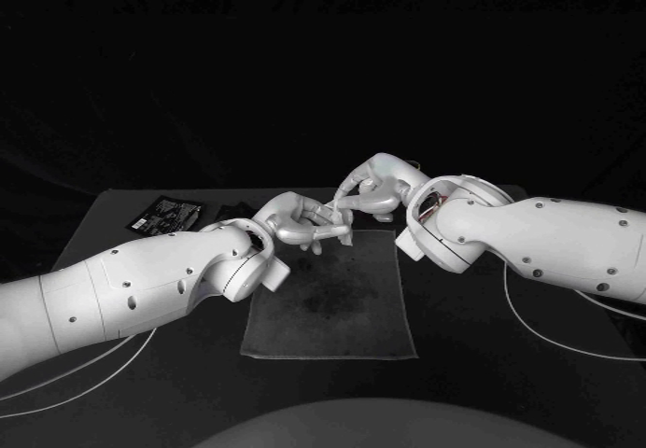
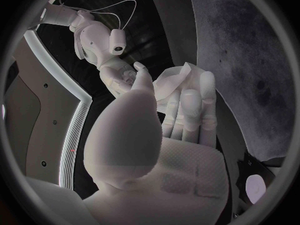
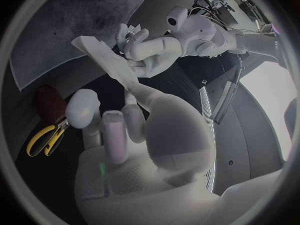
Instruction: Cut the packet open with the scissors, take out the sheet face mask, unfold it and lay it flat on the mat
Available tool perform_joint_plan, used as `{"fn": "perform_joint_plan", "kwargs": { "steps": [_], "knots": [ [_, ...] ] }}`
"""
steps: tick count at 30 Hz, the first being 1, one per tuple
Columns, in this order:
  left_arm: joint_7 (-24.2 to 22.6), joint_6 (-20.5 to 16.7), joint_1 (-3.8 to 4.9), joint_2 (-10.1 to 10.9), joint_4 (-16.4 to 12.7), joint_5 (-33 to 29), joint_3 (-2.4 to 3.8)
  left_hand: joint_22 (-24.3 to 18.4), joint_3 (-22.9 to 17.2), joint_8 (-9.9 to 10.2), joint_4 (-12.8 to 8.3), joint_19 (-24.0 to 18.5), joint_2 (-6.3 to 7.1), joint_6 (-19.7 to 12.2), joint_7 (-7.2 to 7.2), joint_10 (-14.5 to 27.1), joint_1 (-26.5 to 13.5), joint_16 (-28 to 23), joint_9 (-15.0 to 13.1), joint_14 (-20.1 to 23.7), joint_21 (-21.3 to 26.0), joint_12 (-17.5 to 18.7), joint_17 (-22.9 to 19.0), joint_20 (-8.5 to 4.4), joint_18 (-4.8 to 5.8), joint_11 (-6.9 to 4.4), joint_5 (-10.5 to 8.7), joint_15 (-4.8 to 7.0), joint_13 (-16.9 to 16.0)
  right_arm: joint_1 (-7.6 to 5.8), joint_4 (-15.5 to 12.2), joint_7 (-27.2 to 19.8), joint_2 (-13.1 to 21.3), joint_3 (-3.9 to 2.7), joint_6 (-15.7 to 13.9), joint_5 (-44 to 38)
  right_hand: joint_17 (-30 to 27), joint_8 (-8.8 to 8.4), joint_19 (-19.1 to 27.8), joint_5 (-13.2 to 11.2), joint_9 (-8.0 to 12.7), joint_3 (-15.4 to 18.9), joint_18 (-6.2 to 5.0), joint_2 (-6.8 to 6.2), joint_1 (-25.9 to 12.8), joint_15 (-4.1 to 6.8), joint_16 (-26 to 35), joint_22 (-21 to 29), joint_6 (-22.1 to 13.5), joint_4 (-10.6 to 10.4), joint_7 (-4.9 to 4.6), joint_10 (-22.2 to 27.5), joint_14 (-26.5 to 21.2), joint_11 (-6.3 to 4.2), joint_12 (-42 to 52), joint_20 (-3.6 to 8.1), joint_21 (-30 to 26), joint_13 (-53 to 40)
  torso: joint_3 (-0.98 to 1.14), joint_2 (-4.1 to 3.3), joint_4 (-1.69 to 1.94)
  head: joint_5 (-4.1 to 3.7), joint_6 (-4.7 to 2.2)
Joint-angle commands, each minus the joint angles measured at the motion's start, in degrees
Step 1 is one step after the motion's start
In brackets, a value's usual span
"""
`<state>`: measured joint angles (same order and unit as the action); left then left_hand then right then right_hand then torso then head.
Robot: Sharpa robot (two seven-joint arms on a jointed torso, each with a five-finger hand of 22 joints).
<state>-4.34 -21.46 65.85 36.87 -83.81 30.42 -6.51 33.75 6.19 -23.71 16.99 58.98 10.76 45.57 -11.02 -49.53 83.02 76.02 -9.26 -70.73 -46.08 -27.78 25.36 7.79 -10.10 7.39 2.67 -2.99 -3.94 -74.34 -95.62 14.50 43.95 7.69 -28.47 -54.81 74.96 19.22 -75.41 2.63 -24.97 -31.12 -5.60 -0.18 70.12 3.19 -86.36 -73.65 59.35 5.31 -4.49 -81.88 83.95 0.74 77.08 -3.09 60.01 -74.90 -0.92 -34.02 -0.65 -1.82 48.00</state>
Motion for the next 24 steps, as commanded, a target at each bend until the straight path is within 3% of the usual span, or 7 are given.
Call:
{"fn": "perform_joint_plan", "kwargs": {
  "steps": [1,4,8,13,15,21,24],
  "knots": [
    [-0.75,0.42,-0.01,-0.20,-0.16,-1.26,0.09,-0.12,0.93,0.40,0.04,-0.03,0.52,-0.56,0.10,0.53,-0.34,-0.33,0.01,0.62,0.34,0.15,-0.22,0.53,-0.41,0.02,0.14,0.00,-0.02,0.06,0.04,-0.41,-0.22,-0.02,0.42,-0.06,7.53,0.79,-0.26,0.16,-1.06,-0.44,-0.77,0.31,0.21,0.31,-0.18,-0.10,0.41,-0.04,-0.01,-1.86,4.44,-0.68,0.07,0.20,0.06,-4.32,-0.02,0.00,0.03,-0.03,0.02],
    [-0.96,0.52,-0.01,-0.22,-0.28,-1.35,0.10,-0.17,1.78,0.47,0.10,-0.06,1.26,-0.89,0.00,0.85,-0.62,-0.30,0.01,0.79,0.41,0.15,-0.25,0.54,-0.40,0.09,0.13,-0.06,-0.03,0.13,0.14,-0.41,-0.35,-0.01,0.53,-0.06,7.53,0.79,-0.26,0.16,-1.06,-0.44,-0.77,0.31,0.21,0.31,-0.18,-0.10,0.41,-0.04,-0.01,-1.86,4.44,-0.68,0.07,0.20,0.06,-4.32,-0.01,0.01,0.04,-0.06,0.04],
    [-0.98,0.06,-0.01,-0.25,-0.29,-1.53,0.11,-0.17,1.65,0.37,0.09,-0.01,0.76,-0.81,-0.03,0.73,-0.68,-0.13,-0.05,0.64,0.40,0.00,0.22,0.55,-0.39,0.11,0.13,-0.07,-0.09,0.23,0.07,-0.41,-0.44,0.03,0.67,-0.06,7.52,0.83,-0.26,0.16,-1.07,-0.55,-0.78,0.32,0.21,0.33,-0.17,-0.09,0.39,-0.02,-0.01,-1.89,4.43,-0.69,0.11,0.22,0.03,-4.36,-0.02,0.03,0.02,0.01,0.06],
    [-1.14,-0.78,0.00,-0.28,-0.14,-2.25,0.12,-0.03,-0.42,-1.46,-0.10,0.58,-2.75,1.57,0.50,-1.23,-0.21,1.01,-0.84,-0.85,0.05,-1.61,3.20,0.30,-0.47,-0.41,0.09,0.34,-0.56,0.31,-0.18,-0.44,-0.40,0.05,0.76,-0.11,7.49,0.84,-0.23,0.16,-1.07,-0.59,-0.79,0.33,0.21,0.34,-0.16,-0.06,0.38,-0.01,-0.01,-1.87,4.43,-0.70,0.05,0.22,-0.04,-4.31,0.01,0.03,0.00,0.03,0.07],
    [-1.26,-1.12,0.00,-0.26,-0.10,-2.61,0.12,0.11,-1.78,-2.11,-0.28,0.92,-4.85,2.37,0.95,-2.34,0.63,1.69,-1.10,-1.79,-0.24,-2.44,5.06,0.03,-0.50,-0.84,0.07,0.68,-0.82,0.33,-0.21,-0.44,-0.35,0.06,0.78,-0.15,7.49,0.84,-0.23,0.16,-1.07,-0.59,-0.79,0.33,0.21,0.34,-0.16,-0.06,0.38,-0.01,-0.01,-1.87,4.43,-0.70,0.05,0.22,-0.04,-4.31,0.00,0.03,-0.02,-0.02,0.08],
    [-1.38,-1.10,0.01,-0.21,-0.03,-3.21,0.13,0.52,-6.93,-3.20,-1.03,1.36,-10.25,4.25,2.41,-3.89,6.96,2.42,-1.41,-2.90,-0.91,-3.15,7.16,-0.77,-0.52,-1.95,0.13,1.64,-0.85,0.35,-0.30,-0.46,-0.23,0.06,0.76,-0.20,7.49,0.86,-0.24,0.16,-1.07,-0.63,-0.79,0.34,0.21,0.34,-0.16,-0.07,0.37,-0.01,-0.01,-1.92,4.43,-0.70,0.15,0.23,-0.03,-4.40,0.02,0.01,0.03,0.02,0.15],
    [-1.34,-0.77,0.01,-0.23,0.01,-3.33,0.13,0.91,-10.54,-3.57,-0.75,1.39,-11.55,5.35,3.04,-4.90,10.08,2.74,-1.43,-3.43,-1.42,-2.68,8.31,-1.36,-0.48,-2.49,0.14,2.18,-0.43,0.36,-0.35,-0.46,-0.17,0.06,0.71,-0.23,7.50,0.87,-0.23,0.16,-1.07,-0.66,-0.80,0.35,0.21,0.35,-0.16,-0.06,0.36,0.00,0.00,-1.89,4.43,-0.70,0.08,0.23,-0.05,-4.34,0.02,0.02,0.03,0.06,0.18]
  ]
}}
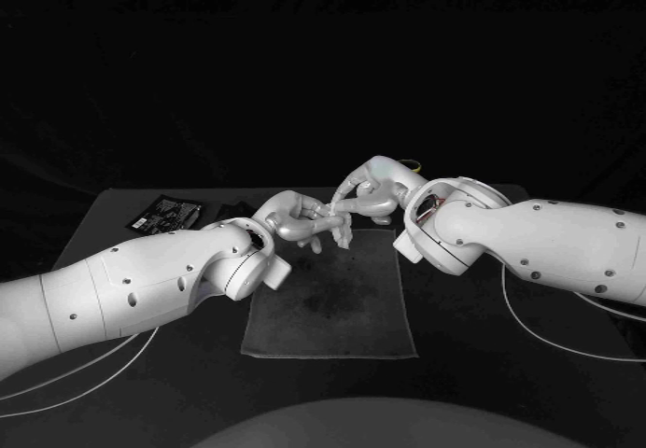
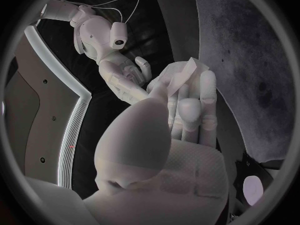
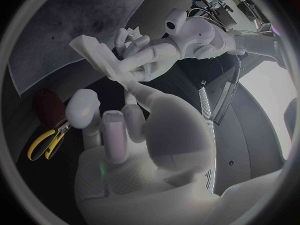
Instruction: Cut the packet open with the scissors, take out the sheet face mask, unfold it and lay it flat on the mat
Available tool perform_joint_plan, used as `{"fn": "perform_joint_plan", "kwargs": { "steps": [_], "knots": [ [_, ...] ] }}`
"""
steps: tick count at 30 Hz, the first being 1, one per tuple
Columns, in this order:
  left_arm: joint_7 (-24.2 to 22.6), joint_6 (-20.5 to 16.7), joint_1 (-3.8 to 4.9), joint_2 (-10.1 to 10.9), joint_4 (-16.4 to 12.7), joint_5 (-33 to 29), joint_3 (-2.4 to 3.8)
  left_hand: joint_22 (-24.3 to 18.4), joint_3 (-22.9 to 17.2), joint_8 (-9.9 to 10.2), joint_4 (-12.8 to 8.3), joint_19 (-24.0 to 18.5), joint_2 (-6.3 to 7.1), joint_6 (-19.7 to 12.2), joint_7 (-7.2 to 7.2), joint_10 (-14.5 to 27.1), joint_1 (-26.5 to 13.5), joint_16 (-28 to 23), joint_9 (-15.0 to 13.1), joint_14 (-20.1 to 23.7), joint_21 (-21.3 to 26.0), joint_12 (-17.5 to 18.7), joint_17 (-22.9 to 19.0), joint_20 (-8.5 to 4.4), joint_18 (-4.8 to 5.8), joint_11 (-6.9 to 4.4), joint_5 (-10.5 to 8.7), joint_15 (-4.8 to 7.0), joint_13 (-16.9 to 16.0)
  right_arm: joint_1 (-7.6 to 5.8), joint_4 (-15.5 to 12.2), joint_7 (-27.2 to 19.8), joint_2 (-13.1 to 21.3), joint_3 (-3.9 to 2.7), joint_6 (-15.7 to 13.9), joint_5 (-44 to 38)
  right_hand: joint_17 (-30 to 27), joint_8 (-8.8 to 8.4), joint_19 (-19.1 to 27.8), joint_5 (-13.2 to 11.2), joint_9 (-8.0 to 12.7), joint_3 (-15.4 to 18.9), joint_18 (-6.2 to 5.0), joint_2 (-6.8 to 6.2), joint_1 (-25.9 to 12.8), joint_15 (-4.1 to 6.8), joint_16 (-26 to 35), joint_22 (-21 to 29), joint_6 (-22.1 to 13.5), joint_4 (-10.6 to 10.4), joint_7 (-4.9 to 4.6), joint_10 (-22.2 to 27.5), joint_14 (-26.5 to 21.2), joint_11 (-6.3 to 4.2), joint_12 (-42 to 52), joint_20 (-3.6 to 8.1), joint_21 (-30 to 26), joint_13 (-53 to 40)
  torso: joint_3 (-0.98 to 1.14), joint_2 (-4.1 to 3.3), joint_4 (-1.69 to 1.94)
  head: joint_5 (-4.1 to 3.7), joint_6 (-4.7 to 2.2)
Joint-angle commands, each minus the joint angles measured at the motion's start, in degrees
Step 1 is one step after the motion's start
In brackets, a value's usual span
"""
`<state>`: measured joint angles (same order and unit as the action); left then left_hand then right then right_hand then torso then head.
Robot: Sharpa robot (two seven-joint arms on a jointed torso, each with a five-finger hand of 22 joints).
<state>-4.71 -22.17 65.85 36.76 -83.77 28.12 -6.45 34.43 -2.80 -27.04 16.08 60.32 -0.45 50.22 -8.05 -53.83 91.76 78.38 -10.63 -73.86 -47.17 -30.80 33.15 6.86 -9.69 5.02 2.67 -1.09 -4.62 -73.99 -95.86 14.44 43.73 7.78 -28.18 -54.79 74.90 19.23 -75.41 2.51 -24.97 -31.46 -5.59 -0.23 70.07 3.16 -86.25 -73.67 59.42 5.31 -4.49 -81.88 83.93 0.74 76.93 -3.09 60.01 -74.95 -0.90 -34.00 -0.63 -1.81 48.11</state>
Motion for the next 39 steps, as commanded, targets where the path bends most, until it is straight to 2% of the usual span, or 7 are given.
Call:
{"fn": "perform_joint_plan", "kwargs": {
  "steps": [1,7,9,13,26,35,39],
  "knots": [
    [-0.93,0.06,0.01,-0.14,-0.01,-1.05,0.07,0.52,-3.59,-0.45,0.57,-0.06,-0.20,1.23,0.14,-1.34,2.13,0.37,-0.08,-0.36,-0.66,0.66,0.56,-0.69,-0.86,-0.31,0.06,0.43,0.48,0.02,-0.13,-0.41,0.07,-0.03,0.41,-0.26,7.55,0.86,-0.23,0.27,-1.07,-0.32,-0.81,0.40,0.25,0.37,-0.27,-0.03,0.30,0.00,0.00,-1.89,4.45,-0.70,0.23,0.23,-0.05,-4.30,-0.01,0.00,0.01,0.06,0.06],
    [-0.78,0.93,0.01,-0.05,-0.01,-1.06,0.08,1.60,-11.05,-1.03,0.43,-0.70,2.04,1.94,0.27,-2.93,2.70,0.39,-0.24,-0.59,-1.85,1.84,1.06,-1.05,-0.80,-0.63,0.03,0.62,0.75,0.03,0.11,-0.40,0.13,-0.03,0.39,-0.38,7.55,0.86,-0.23,0.27,-1.07,-0.32,-0.81,0.40,0.25,0.37,-0.27,-0.03,0.30,0.00,0.00,-1.89,4.45,-0.70,0.23,0.23,-0.05,-4.30,-0.02,0.01,0.01,-0.02,0.12],
    [-0.72,1.27,0.01,0.04,-0.06,-1.02,0.08,2.58,-18.41,-1.42,0.12,-1.43,5.22,1.73,0.07,-3.47,0.05,0.33,-0.40,-0.56,-2.85,2.70,1.13,-0.91,-0.81,-0.40,0.27,0.51,0.61,0.03,0.40,-0.39,0.15,-0.03,0.38,-0.43,7.53,0.87,-0.26,0.27,-1.07,-0.37,-0.80,0.41,0.25,0.37,-0.27,-0.06,0.28,0.01,0.00,-1.91,4.45,-0.70,0.26,0.24,-0.01,-4.33,-0.03,0.01,0.00,-0.08,0.14],
    [-0.48,1.90,0.01,0.22,-0.18,-0.74,0.08,3.14,-22.75,-1.48,-0.94,-1.80,7.05,1.27,-0.18,-3.42,-1.18,0.30,-0.45,-0.48,-3.44,2.83,1.13,-0.82,-0.80,-0.20,0.17,0.45,0.49,0.03,0.87,-0.40,0.21,-0.02,0.32,-0.50,7.53,0.87,-0.26,0.27,-1.07,-0.37,-0.80,0.41,0.25,0.37,-0.27,-0.06,0.28,0.01,0.00,-1.91,4.45,-0.70,0.26,0.24,-0.01,-4.33,-0.04,-0.01,0.04,-0.09,0.14],
    [0.83,3.42,0.02,0.61,-0.14,0.68,0.08,5.36,-33.09,-4.10,-6.58,-2.67,9.06,4.06,0.64,-6.35,-5.45,0.70,-1.73,-1.38,-6.16,1.08,3.12,-1.55,-0.90,-1.29,0.15,1.35,-0.37,0.03,1.17,-1.22,0.56,-0.03,0.83,-0.49,6.90,0.82,0.14,0.26,-1.02,-0.49,-0.95,0.11,-0.15,0.34,0.04,0.36,-0.21,-0.10,-0.14,-1.18,4.30,-0.61,-1.21,0.26,-0.87,-3.17,-0.01,0.02,0.01,-0.05,0.28],
    [0.75,3.22,0.02,0.66,0.01,-0.93,0.08,5.67,-35.58,-5.08,-7.83,-2.65,8.82,3.85,0.86,-6.80,-7.95,0.90,-2.60,-1.80,-6.54,0.40,3.72,-1.73,-0.86,-1.50,0.14,1.54,-0.89,0.41,1.15,-2.46,0.79,0.12,4.69,1.18,-1.33,-4.02,8.08,0.47,1.86,5.44,-3.01,-7.62,-5.44,-2.49,4.70,7.49,-8.01,-2.52,-3.79,10.41,1.36,2.63,-18.68,-1.78,-15.09,10.63,-0.03,-0.02,0.00,-0.17,0.24],
    [0.81,3.68,0.02,0.88,-0.03,-1.85,0.10,5.72,-36.02,-5.29,-8.14,-2.66,8.91,3.71,0.90,-6.79,-8.42,0.90,-2.84,-1.83,-6.59,0.27,3.77,-1.75,-0.86,-1.54,0.14,1.57,-1.00,0.94,1.28,-2.95,1.36,0.19,5.50,2.23,-3.49,-4.90,10.36,0.59,2.57,7.73,-3.73,-8.96,-5.35,-3.06,6.02,9.49,-9.60,-3.26,-4.31,12.61,0.14,3.21,-20.49,-2.58,-19.12,12.63,-0.03,0.00,-0.02,-0.24,0.21]
  ]
}}
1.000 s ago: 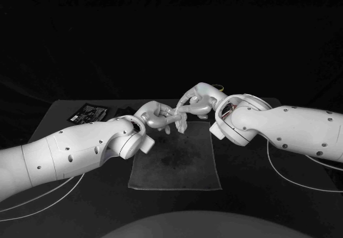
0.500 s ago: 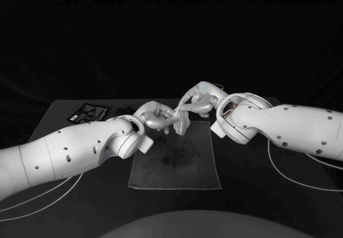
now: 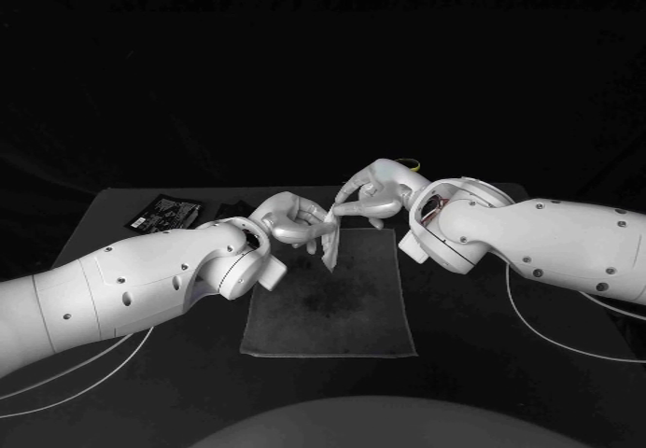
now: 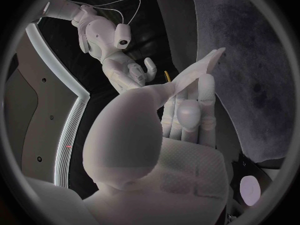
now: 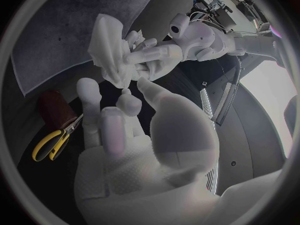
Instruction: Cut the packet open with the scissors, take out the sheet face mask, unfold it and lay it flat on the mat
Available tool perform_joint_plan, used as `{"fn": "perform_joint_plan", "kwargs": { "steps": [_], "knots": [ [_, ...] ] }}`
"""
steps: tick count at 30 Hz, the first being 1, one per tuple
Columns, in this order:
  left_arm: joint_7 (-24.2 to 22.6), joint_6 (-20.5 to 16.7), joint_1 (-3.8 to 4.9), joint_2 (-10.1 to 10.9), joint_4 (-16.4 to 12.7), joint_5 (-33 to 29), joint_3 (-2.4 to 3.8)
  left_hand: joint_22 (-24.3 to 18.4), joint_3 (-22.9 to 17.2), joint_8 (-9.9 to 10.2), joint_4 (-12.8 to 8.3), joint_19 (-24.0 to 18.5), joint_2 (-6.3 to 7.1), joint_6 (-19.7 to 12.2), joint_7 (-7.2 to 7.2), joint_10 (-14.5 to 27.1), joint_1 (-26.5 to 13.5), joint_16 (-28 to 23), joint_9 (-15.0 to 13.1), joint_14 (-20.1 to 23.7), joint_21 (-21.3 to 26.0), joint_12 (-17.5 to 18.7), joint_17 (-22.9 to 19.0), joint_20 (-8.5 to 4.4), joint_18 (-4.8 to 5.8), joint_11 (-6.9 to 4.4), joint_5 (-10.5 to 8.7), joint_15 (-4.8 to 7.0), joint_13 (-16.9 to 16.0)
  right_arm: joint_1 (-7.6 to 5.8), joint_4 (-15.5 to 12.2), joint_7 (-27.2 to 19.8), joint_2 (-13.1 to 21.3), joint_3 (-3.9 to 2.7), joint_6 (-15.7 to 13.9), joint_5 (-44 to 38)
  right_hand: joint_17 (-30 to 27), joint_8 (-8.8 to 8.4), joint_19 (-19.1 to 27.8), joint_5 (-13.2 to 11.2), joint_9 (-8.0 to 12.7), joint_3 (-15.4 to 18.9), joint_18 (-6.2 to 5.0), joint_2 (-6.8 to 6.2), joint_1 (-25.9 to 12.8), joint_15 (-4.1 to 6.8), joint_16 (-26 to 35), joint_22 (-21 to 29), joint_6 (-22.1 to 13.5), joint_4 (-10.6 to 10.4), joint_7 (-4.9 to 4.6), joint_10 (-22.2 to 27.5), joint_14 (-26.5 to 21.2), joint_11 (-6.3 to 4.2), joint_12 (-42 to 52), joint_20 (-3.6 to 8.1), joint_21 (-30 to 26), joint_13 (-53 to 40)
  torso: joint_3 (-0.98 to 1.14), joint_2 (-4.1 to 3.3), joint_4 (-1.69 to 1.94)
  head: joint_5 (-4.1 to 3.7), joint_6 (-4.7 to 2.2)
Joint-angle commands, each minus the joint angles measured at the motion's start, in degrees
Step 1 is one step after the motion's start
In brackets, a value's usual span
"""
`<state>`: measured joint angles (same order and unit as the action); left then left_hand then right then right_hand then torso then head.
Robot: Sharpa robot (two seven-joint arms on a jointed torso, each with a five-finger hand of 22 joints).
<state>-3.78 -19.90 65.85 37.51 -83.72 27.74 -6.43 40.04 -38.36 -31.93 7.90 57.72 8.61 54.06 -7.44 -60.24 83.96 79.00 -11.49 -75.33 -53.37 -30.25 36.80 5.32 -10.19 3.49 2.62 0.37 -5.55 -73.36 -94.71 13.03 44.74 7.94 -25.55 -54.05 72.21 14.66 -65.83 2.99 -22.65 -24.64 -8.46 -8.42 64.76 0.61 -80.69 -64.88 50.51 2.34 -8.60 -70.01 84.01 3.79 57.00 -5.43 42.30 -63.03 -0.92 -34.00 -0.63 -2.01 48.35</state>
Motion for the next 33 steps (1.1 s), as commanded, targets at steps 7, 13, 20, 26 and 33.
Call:
{"fn": "perform_joint_plan", "kwargs": {
  "steps": [7,13,20,26,33],
  "knots": [
    [0.58,4.40,0.07,1.23,-0.55,-1.30,0.40,0.25,-1.53,-0.84,-0.84,-0.11,-0.07,-0.34,0.34,-0.56,-1.42,0.30,-2.51,-0.42,-0.55,-0.69,0.25,-0.29,-0.36,-0.10,0.19,0.19,-0.37,1.69,0.69,-2.81,1.50,0.13,3.62,4.32,-1.47,-0.72,1.35,0.25,0.66,2.90,-1.16,-1.32,0.12,-0.82,0.75,1.39,-1.67,-1.22,-0.50,1.79,-0.36,0.49,-0.89,-0.72,-2.85,1.75,0.02,0.00,-0.01,-0.13,0.07],
    [1.44,8.08,0.40,2.40,-1.34,0.04,0.81,0.30,-1.87,-0.92,-1.07,-0.12,-0.10,-0.48,0.36,-0.67,-1.72,0.30,-2.67,-0.43,-0.61,-0.86,0.26,-0.31,-0.36,-0.13,0.19,0.22,-0.48,2.88,1.55,-4.02,1.98,0.20,4.02,6.14,-1.75,-0.88,1.62,0.26,0.84,3.76,-1.27,-1.51,0.52,-0.96,0.86,1.70,-2.16,-1.49,-0.66,2.27,-0.56,0.64,-0.96,-0.89,-3.53,2.19,0.00,0.01,0.03,-0.24,0.01],
    [2.90,15.05,1.44,3.79,-2.09,2.37,1.05,0.36,-2.35,-0.99,-1.39,-0.18,-0.22,-0.72,0.35,-0.57,-2.03,0.23,-2.85,-0.33,-0.66,-0.94,0.06,-0.33,-0.35,-0.13,0.18,0.24,-0.57,4.99,3.68,-8.75,2.35,0.26,3.22,12.04,-2.02,-1.00,2.00,0.20,0.98,4.43,-1.39,-1.46,0.87,-1.10,0.98,2.08,-2.57,-1.77,-0.81,2.39,-0.75,0.78,-0.60,-1.03,-4.37,2.25,-0.01,-0.02,0.03,-0.40,0.00],
    [3.31,17.28,2.11,4.68,-2.08,3.23,1.10,0.38,-2.44,-1.00,-1.47,-0.23,-0.23,-0.80,0.34,-0.50,-2.16,0.19,-2.91,-0.25,-0.66,-0.95,-0.10,-0.32,-0.33,-0.11,0.17,0.23,-0.59,7.21,5.86,-15.86,1.70,0.39,2.46,19.91,-2.15,-0.69,2.23,0.14,1.07,4.85,-1.48,-0.05,3.09,-1.19,0.93,2.28,-2.43,-1.74,-0.86,1.89,-0.98,0.82,1.18,-1.22,-4.99,1.64,0.06,-0.01,0.01,-0.49,-0.04],
    [3.34,18.70,2.30,5.25,-2.21,3.43,1.11,0.40,-2.59,-1.04,-1.56,-0.32,-0.31,-0.96,0.32,-0.37,-2.41,0.14,-3.02,-0.14,-0.66,-0.95,-0.20,-0.31,-0.32,-0.09,0.17,0.20,-0.63,9.51,7.50,-20.79,0.27,0.63,3.65,24.69,-0.65,-0.27,1.08,0.01,1.26,5.03,-1.21,1.07,5.23,-1.05,-0.11,1.27,-1.22,-1.18,-0.62,-0.47,-0.35,0.61,5.24,-1.13,-3.34,-1.01,0.09,-0.04,0.00,-0.92,0.05]
  ]
}}
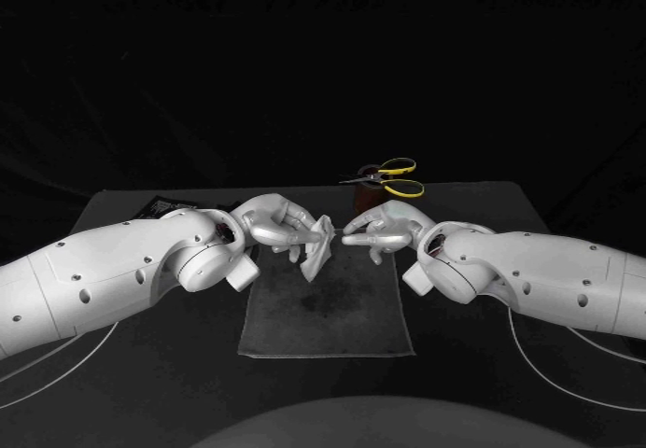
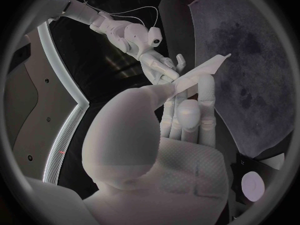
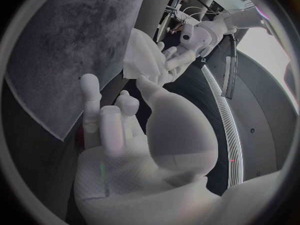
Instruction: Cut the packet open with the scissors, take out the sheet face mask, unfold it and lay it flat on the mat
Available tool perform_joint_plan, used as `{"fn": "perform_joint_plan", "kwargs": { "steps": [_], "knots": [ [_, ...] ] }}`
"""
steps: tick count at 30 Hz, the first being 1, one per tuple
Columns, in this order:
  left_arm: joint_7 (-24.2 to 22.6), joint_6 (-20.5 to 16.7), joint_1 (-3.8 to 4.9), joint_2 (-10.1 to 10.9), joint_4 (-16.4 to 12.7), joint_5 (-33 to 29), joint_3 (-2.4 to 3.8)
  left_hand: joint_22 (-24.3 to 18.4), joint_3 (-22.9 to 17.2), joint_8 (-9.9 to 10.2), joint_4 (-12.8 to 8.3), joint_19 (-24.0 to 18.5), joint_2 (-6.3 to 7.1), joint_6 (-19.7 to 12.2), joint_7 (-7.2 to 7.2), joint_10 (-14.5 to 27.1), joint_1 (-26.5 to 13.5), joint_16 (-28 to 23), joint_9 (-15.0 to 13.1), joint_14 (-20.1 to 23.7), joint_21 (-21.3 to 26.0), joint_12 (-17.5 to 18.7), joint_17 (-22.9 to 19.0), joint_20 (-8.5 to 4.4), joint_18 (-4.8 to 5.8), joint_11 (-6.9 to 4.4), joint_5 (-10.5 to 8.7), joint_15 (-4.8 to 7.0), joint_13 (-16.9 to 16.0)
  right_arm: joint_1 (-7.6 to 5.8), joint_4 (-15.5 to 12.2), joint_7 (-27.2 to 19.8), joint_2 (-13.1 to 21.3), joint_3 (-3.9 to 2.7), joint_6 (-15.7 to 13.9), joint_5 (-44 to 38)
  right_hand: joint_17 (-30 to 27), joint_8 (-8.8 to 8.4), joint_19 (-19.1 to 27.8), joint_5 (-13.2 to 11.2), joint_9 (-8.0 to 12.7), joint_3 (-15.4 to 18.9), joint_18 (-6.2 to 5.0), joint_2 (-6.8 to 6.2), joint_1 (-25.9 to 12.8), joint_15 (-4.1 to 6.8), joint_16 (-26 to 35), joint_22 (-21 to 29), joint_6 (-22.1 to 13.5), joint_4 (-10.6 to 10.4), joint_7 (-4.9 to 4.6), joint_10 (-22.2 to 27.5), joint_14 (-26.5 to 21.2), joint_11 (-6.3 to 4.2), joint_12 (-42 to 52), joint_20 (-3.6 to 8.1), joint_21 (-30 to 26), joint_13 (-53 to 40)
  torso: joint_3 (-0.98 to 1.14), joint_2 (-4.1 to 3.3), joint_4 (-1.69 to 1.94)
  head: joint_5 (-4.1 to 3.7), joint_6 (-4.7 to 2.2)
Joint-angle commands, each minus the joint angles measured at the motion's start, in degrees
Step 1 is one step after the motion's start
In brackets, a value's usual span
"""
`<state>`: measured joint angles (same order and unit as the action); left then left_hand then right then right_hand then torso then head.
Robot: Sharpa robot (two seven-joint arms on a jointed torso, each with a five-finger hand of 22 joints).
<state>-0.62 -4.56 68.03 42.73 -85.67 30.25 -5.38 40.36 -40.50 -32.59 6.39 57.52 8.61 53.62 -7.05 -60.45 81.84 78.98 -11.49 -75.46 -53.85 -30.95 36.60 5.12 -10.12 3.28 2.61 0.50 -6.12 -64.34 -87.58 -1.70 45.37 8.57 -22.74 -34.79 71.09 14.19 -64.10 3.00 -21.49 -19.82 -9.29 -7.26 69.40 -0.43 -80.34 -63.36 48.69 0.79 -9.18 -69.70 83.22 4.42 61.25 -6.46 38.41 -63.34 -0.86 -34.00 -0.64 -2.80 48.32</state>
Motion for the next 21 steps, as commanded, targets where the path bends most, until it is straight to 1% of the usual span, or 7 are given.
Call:
{"fn": "perform_joint_plan", "kwargs": {
  "steps": [1,2,4,6,10,14,21],
  "knots": [
    [0.18,3.42,0.14,0.06,-0.27,0.93,0.07,0.09,-0.45,-0.38,-0.06,-0.12,-0.31,-0.52,-0.07,-0.16,-0.30,0.15,-3.02,-0.01,-0.18,-0.25,0.00,-0.10,-0.39,0.12,0.18,0.07,-0.06,0.69,0.49,-6.55,-0.51,0.01,1.01,5.81,0.68,0.20,-0.75,0.00,0.14,0.33,-0.36,-0.10,0.61,0.02,-0.60,-0.36,0.71,0.36,0.07,-1.00,0.54,-0.09,1.40,-0.07,0.71,-0.97,0.02,-0.04,0.02,-0.15,0.10],
    [0.18,3.49,0.14,0.10,-0.28,0.94,0.07,0.09,-0.45,-0.38,-0.06,-0.12,-0.31,-0.52,-0.07,-0.16,-0.30,0.15,-3.02,-0.01,-0.18,-0.25,0.00,-0.10,-0.39,0.12,0.18,0.07,-0.06,0.95,0.63,-7.25,-0.68,0.02,1.30,6.34,0.90,0.21,-0.91,0.00,0.17,0.41,-0.32,-0.07,0.64,0.06,-0.75,-0.51,0.82,0.36,0.16,-1.24,0.63,-0.15,1.80,-0.05,0.97,-1.26,0.03,-0.04,0.03,-0.16,0.11],
    [0.18,3.55,0.15,0.15,-0.29,0.95,0.07,0.10,-0.52,-0.39,-0.10,-0.16,-0.39,-0.60,-0.07,-0.10,-0.40,0.17,-3.07,0.00,-0.18,-0.26,0.11,-0.10,-0.39,0.12,0.17,0.06,-0.08,1.25,0.68,-8.13,-0.80,0.03,1.62,6.98,1.24,0.23,-1.02,0.00,0.26,0.63,-0.32,0.02,0.73,0.17,-1.01,-0.64,1.14,0.35,0.31,-1.70,0.78,-0.29,2.68,0.03,1.10,-1.86,-0.02,-0.03,0.05,-0.16,0.25],
    [0.18,3.60,0.16,0.22,-0.28,0.96,0.07,0.11,-0.59,-0.41,-0.15,-0.19,-0.45,-0.67,-0.08,-0.04,-0.46,0.16,-3.11,0.04,-0.18,-0.26,0.06,-0.09,-0.39,0.13,0.17,0.05,-0.09,1.53,0.62,-9.15,-0.87,0.04,2.08,7.60,1.68,0.23,-1.23,0.01,0.34,0.78,-0.25,0.05,0.83,0.24,-1.29,-0.88,1.35,0.39,0.42,-2.14,0.94,-0.37,3.49,0.09,1.47,-2.46,0.00,-0.04,0.05,-0.16,0.29],
    [0.15,3.64,0.17,0.33,-0.20,0.96,0.06,0.12,-0.64,-0.41,-0.18,-0.20,-0.50,-0.72,-0.08,0.00,-0.51,0.18,-3.14,0.03,-0.19,-0.25,0.15,-0.09,-0.39,0.13,0.17,0.05,-0.10,1.85,0.41,-10.59,-0.90,0.05,2.98,8.49,1.95,0.24,-1.38,0.01,0.44,0.98,-0.21,0.11,0.92,0.33,-1.51,-1.08,1.67,0.42,0.60,-2.43,1.04,-0.50,4.17,0.16,1.74,-2.91,-0.05,-0.01,-0.02,-0.24,0.32],
    [0.10,3.73,0.17,0.40,-0.16,0.96,0.06,0.13,-0.68,-0.43,-0.21,-0.22,-0.53,-0.75,-0.08,0.03,-0.54,0.19,-3.17,0.03,-0.19,-0.26,0.18,-0.09,-0.39,0.13,0.17,0.05,-0.11,2.02,0.23,-11.40,-1.05,0.05,3.80,9.01,2.11,0.22,-1.44,0.01,0.50,1.05,-0.19,0.16,1.01,0.39,-1.62,-1.17,1.78,0.47,0.68,-2.56,1.10,-0.58,4.48,0.20,1.85,-3.12,-0.04,0.00,0.02,-0.24,0.33],
    [-0.02,3.82,0.17,0.37,-0.22,0.95,0.06,0.14,-0.70,-0.44,-0.23,-0.23,-0.56,-0.78,-0.08,0.05,-0.58,0.21,-3.20,0.03,-0.20,-0.26,0.22,-0.08,-0.39,0.14,0.16,0.04,-0.12,2.27,0.31,-11.75,-1.65,0.05,5.56,9.30,1.80,-0.09,-1.32,0.00,0.74,1.38,-0.22,-0.02,1.12,0.49,-1.55,-1.18,1.58,0.62,0.78,-2.31,0.95,-0.67,4.58,0.28,1.67,-3.03,-0.09,-0.02,0.08,-0.19,0.35]
  ]
}}
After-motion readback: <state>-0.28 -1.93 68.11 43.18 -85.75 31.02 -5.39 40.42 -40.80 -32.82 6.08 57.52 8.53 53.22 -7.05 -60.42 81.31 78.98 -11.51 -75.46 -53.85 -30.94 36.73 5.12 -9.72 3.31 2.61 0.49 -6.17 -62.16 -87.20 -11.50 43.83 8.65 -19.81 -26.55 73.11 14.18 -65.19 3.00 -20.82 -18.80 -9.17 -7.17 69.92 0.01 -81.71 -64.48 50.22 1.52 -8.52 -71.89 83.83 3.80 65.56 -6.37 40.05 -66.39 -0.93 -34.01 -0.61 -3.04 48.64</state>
